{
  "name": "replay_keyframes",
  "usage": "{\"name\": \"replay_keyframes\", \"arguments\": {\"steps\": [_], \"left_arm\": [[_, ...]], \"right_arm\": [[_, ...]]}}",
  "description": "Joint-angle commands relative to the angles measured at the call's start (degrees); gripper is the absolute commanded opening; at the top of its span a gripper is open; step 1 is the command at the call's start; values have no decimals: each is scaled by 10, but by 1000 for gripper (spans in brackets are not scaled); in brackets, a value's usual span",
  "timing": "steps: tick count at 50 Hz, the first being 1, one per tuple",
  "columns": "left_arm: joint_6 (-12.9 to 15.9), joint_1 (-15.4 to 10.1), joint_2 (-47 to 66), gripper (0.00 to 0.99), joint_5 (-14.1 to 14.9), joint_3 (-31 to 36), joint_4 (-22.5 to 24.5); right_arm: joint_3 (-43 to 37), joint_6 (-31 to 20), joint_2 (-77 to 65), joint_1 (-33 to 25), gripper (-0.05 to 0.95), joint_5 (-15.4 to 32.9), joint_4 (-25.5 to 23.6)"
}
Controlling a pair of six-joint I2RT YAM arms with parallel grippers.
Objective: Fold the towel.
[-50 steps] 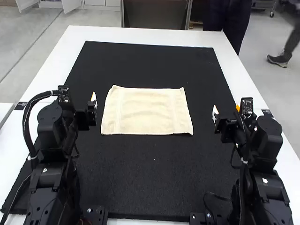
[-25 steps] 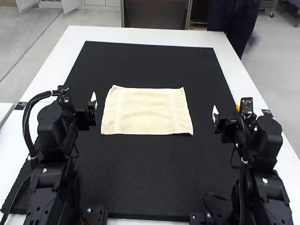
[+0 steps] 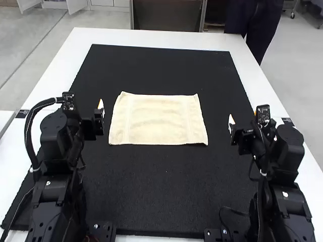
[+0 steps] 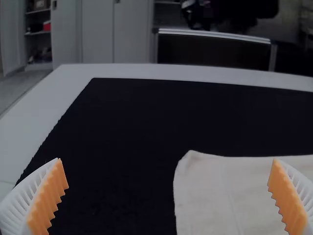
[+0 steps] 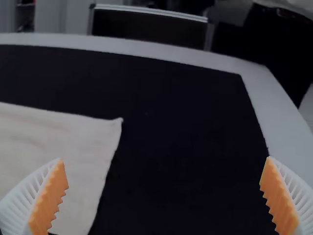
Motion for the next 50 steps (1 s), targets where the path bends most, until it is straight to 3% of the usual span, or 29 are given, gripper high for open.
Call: {"name": "replay_keyframes", "arguments": {"steps": [1, 9, 18, 22, 31, 38, 50], "left_arm": [[7, -2, -5, 964, -3, -3, 4], [12, -6, -5, 964, 8, -2, 25], [124, -7, -5, 964, 9, -2, 29], [142, -9, -5, 964, 10, -3, 41], [152, -9, -5, 964, 10, -3, 67], [149, -7, -5, 961, 10, -3, 95], [143, -8, -5, 961, 6, -1, 142]], "right_arm": [[-3, -76, -5, -7, 911, -14, 1], [-4, -74, -5, -8, 911, -4, 23], [-4, -90, -5, -8, 911, -4, 58], [-4, -89, -5, -8, 911, -3, 67], [-3, -83, -4, -8, 911, 27, 110], [-3, -49, -5, -8, 907, 47, 137], [2, -10, -5, -8, 905, 34, 170]]}}
